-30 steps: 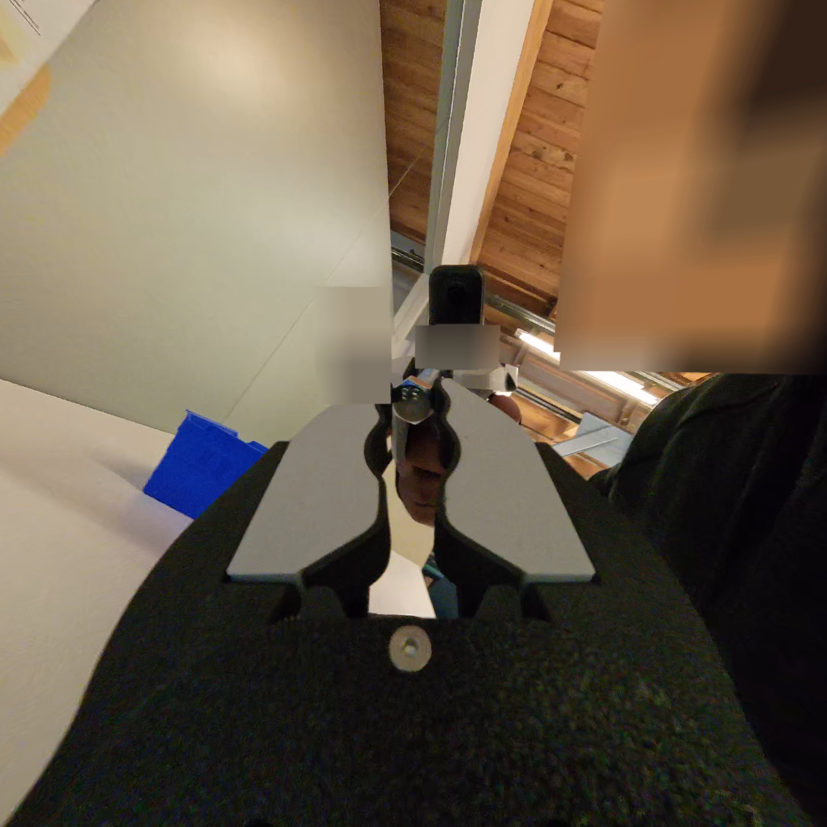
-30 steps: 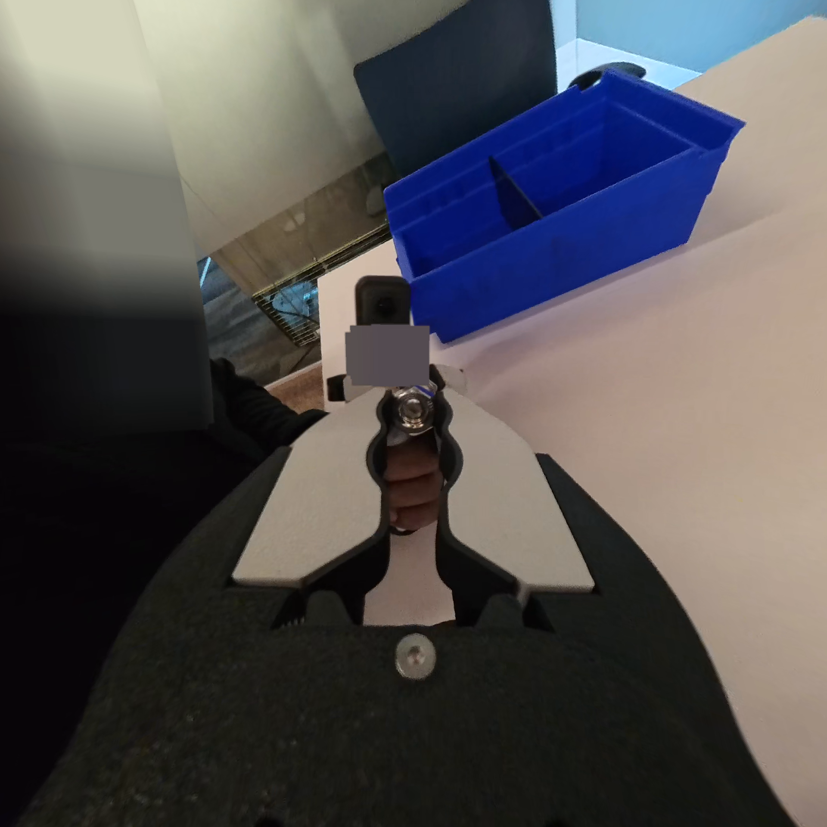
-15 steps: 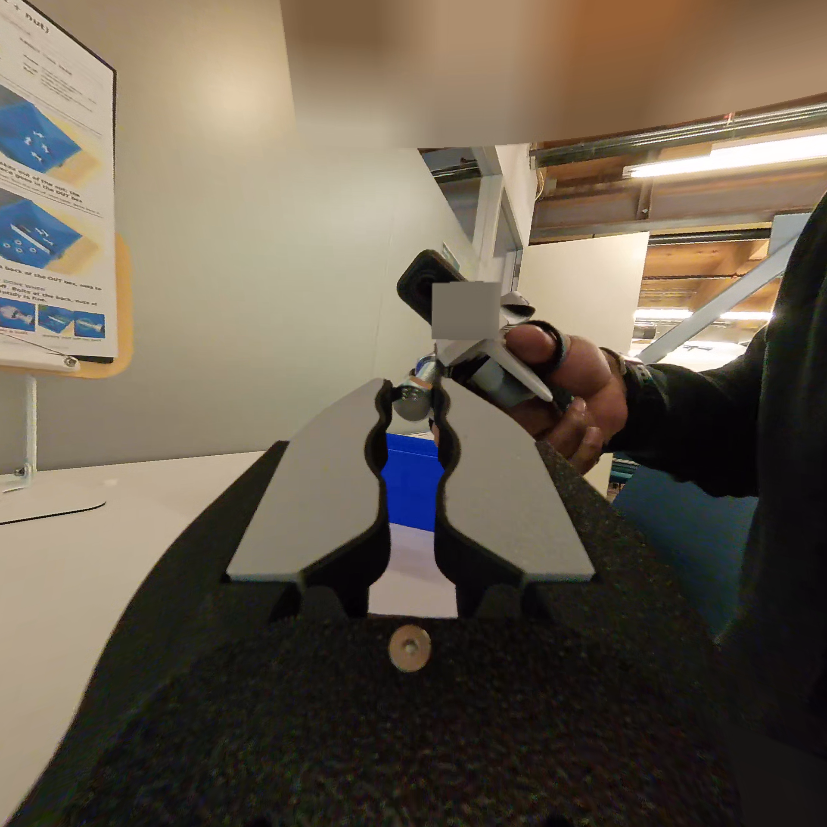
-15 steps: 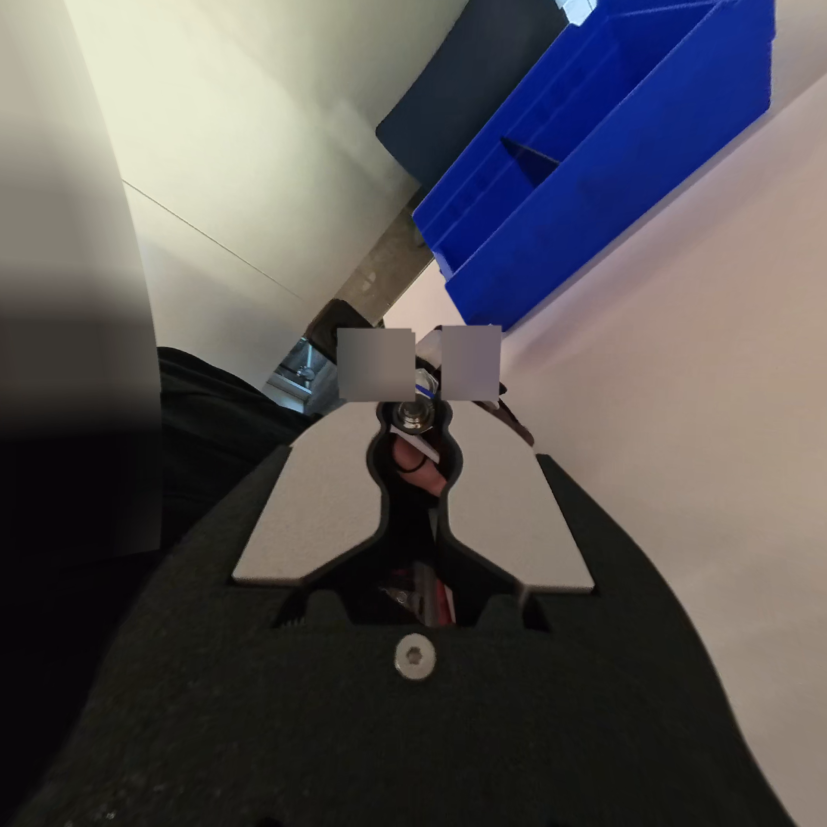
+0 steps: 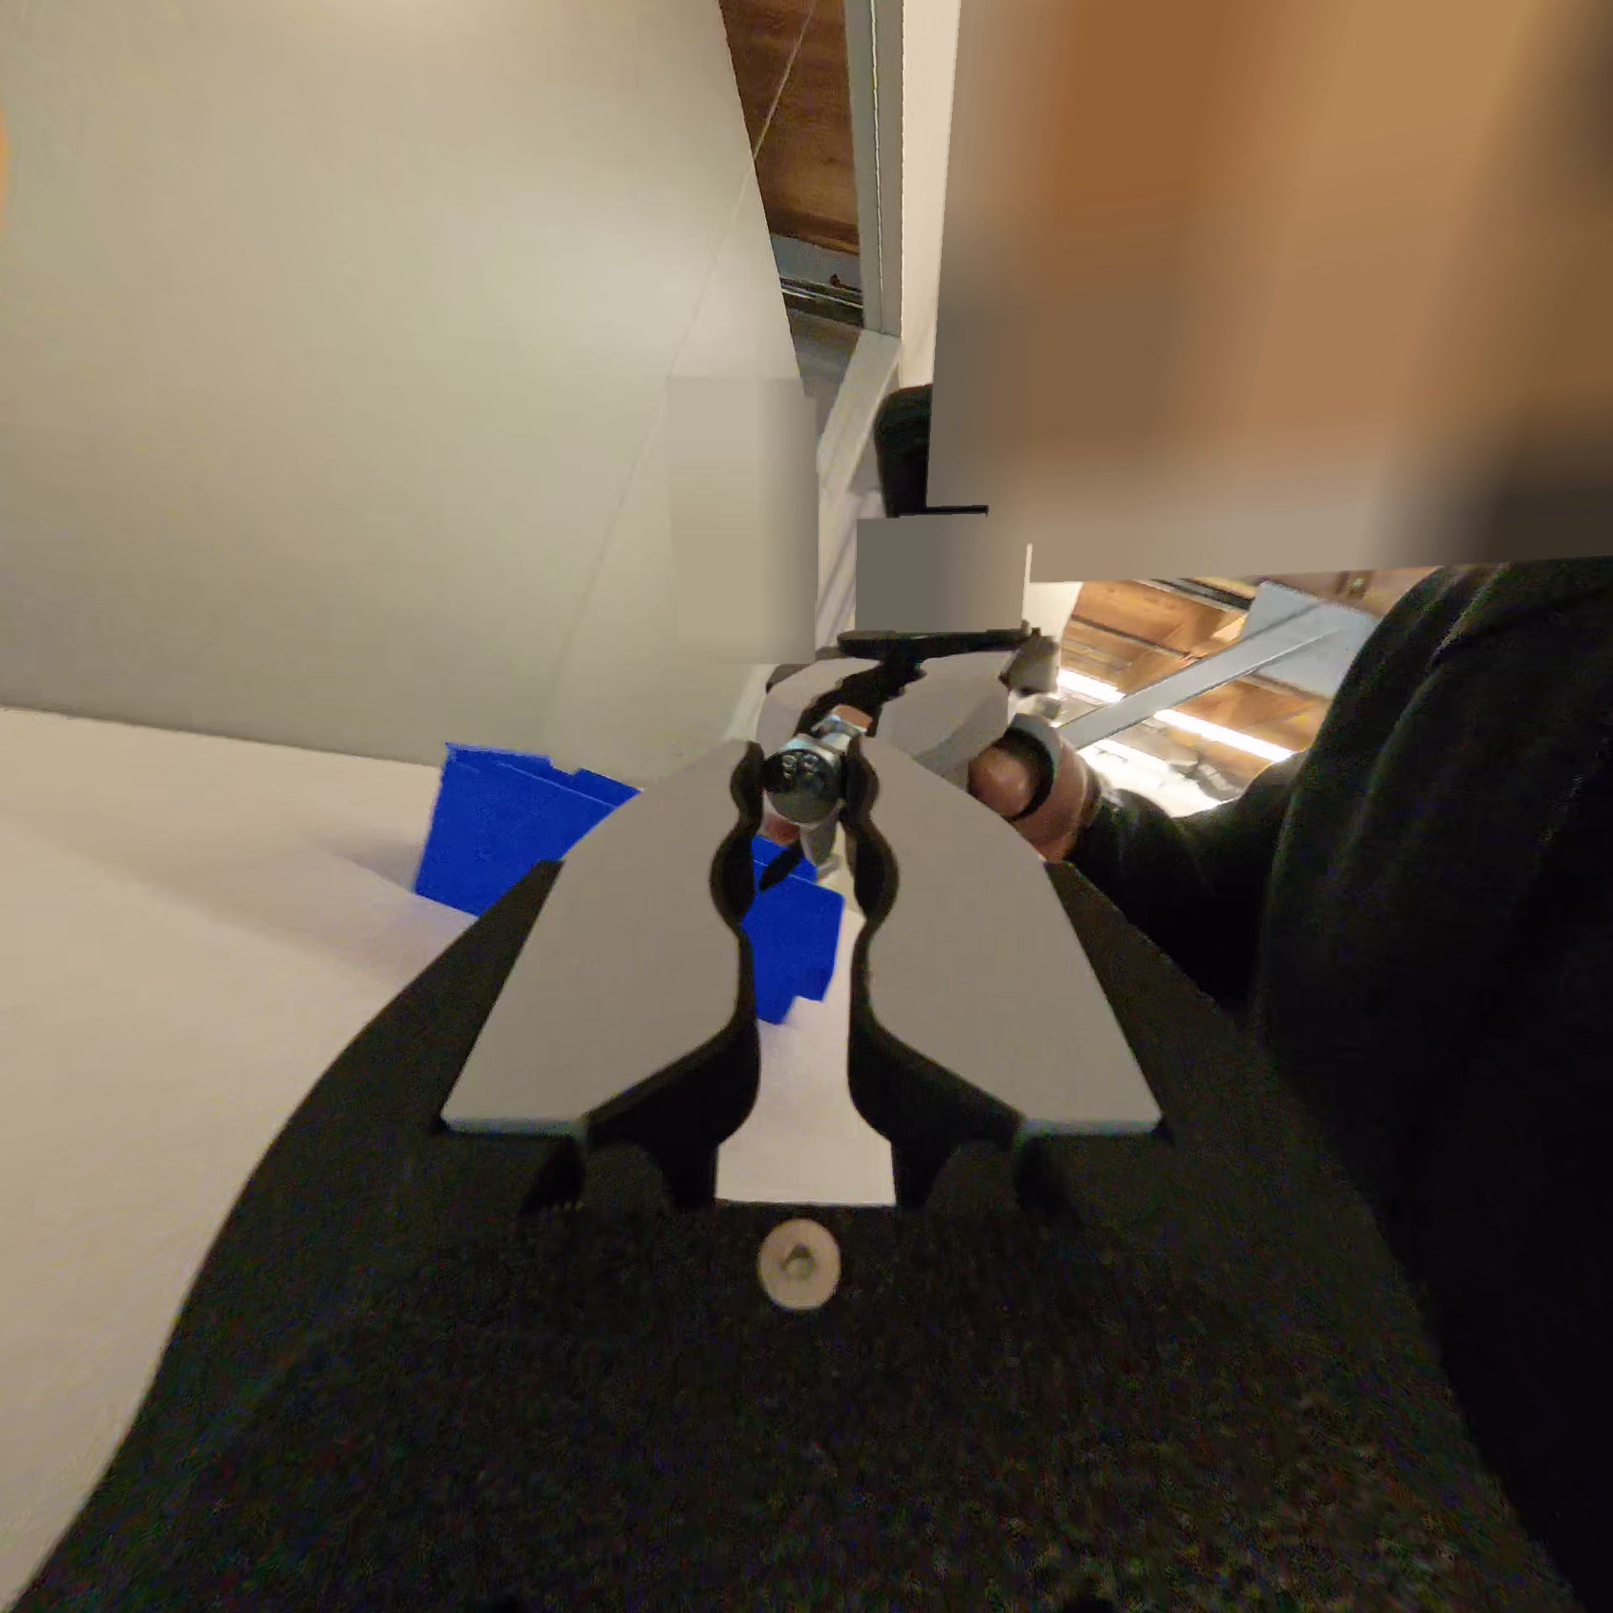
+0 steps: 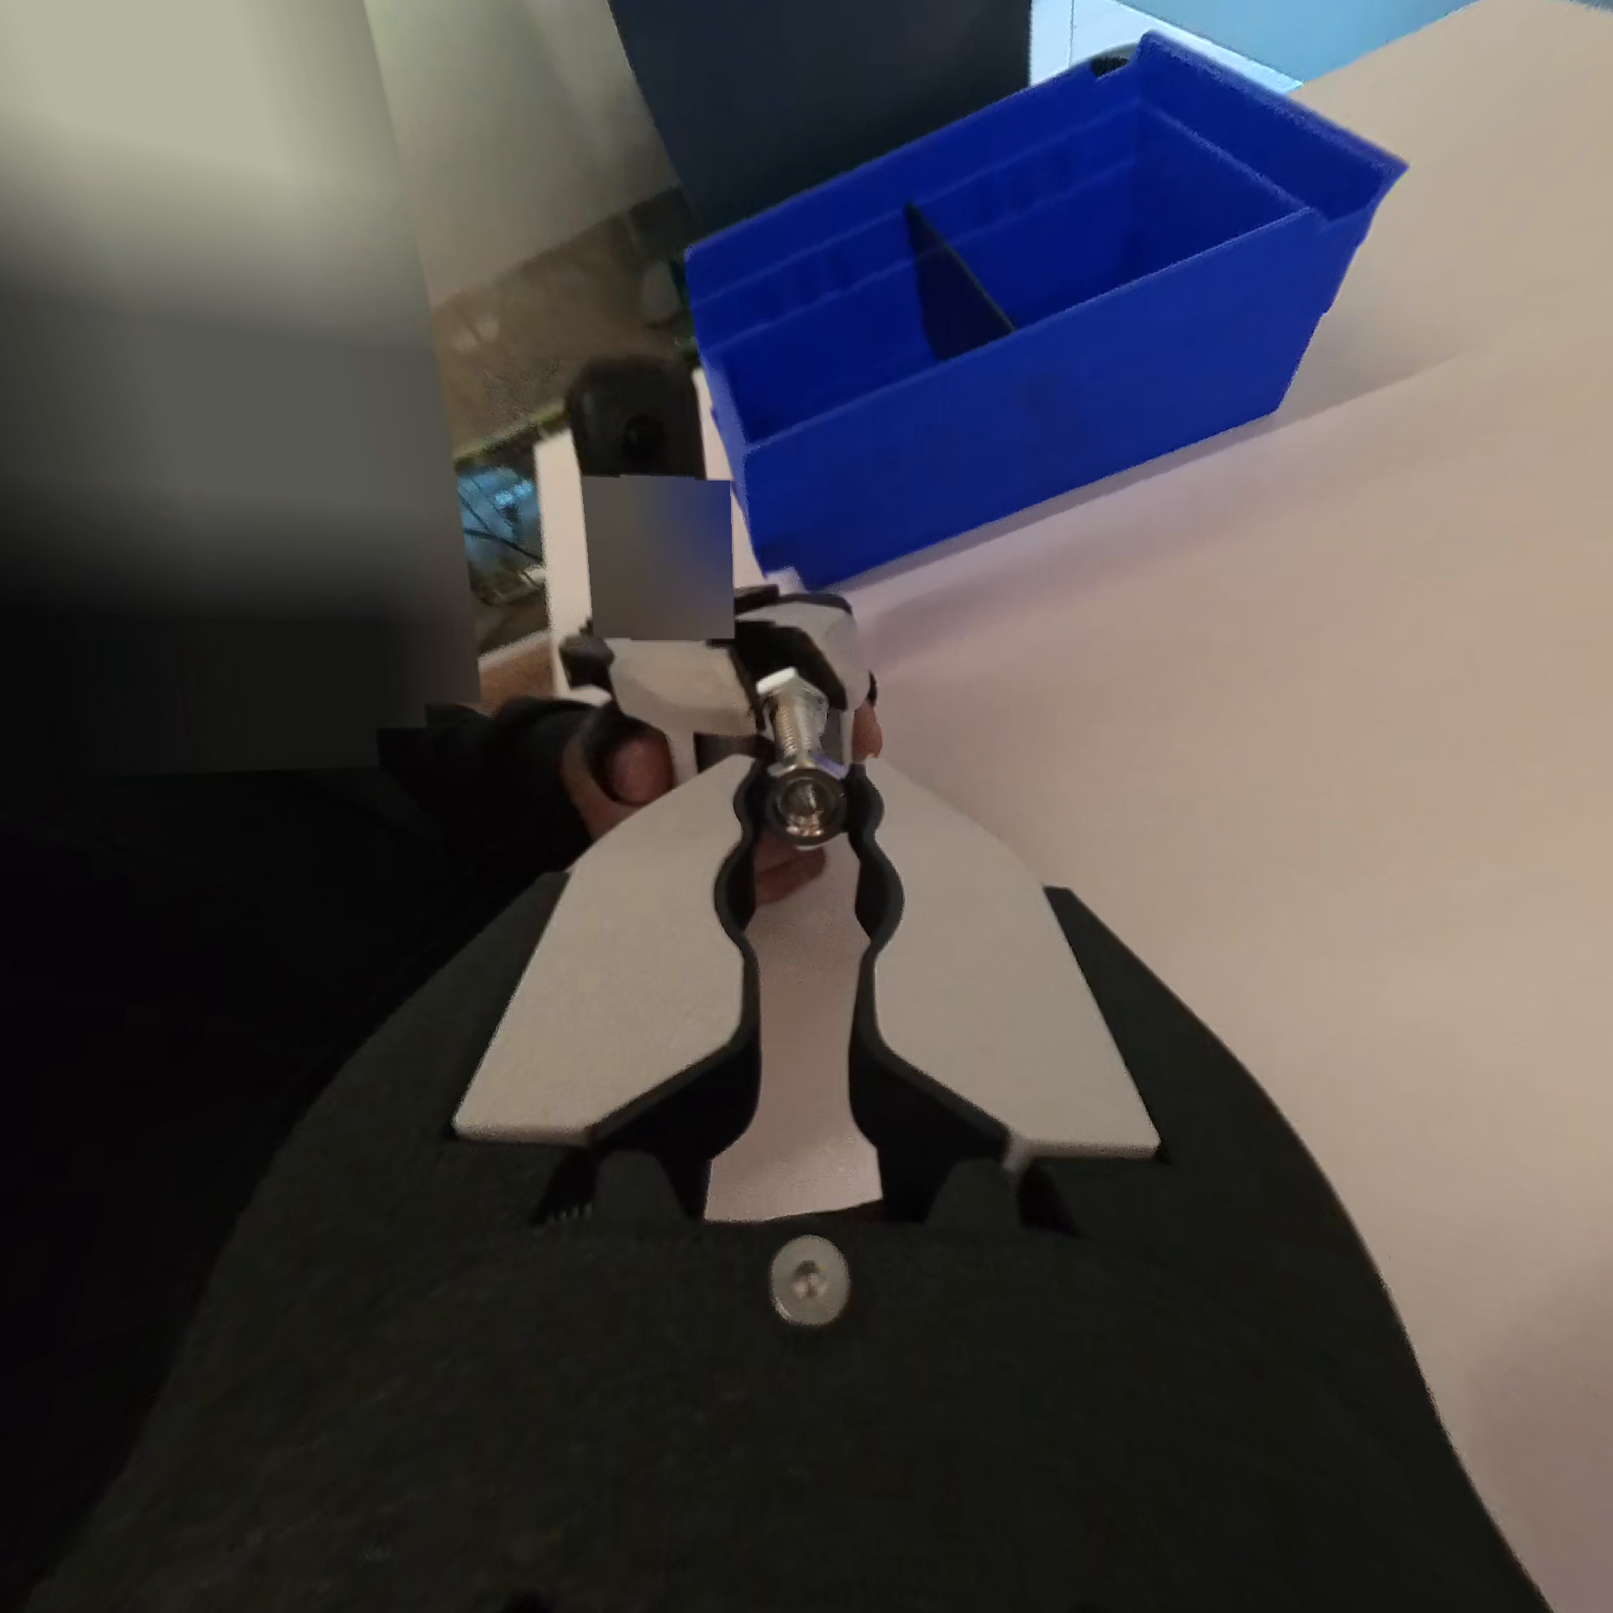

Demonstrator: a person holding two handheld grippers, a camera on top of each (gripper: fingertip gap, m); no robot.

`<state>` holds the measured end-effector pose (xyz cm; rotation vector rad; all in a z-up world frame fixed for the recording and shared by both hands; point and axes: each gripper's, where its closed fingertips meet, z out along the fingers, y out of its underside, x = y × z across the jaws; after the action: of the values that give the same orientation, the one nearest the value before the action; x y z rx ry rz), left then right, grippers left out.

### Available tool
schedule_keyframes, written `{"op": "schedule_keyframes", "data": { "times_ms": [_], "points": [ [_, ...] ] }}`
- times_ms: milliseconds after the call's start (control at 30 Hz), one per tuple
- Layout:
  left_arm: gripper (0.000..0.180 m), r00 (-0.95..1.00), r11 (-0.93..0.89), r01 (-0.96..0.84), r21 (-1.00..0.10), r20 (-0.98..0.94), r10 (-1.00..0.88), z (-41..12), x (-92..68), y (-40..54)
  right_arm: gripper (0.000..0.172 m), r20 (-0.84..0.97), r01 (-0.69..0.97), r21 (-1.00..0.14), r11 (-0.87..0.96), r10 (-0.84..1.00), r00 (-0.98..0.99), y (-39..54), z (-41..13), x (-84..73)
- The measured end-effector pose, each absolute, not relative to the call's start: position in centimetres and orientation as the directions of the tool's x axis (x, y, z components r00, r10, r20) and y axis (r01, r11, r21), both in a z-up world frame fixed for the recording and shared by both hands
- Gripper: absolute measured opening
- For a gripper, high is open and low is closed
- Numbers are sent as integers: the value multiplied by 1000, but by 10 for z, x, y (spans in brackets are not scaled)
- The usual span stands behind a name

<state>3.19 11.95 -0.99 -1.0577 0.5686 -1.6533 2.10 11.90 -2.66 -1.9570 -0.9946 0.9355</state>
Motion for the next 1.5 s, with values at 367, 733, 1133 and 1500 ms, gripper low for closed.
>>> {"op": "schedule_keyframes", "data": {
  "times_ms": [367,733,1133,1500],
  "points": [
    [17,-413,-779,399,-483,664,-623,-17,44,123,18,-59,361,-899,-249,884,463,133,-18,24],
    [17,-364,-650,273,-709,549,-752,-25,54,105,18,-209,380,-866,-326,925,316,111,-21,28],
    [17,-145,-441,217,-871,418,-897,-38,62,109,18,-36,475,-855,-206,939,342,116,-31,32],
    [16,166,-180,315,-932,241,-956,-36,50,116,18,-104,544,-768,-336,905,413,114,-30,22]
  ]
}}
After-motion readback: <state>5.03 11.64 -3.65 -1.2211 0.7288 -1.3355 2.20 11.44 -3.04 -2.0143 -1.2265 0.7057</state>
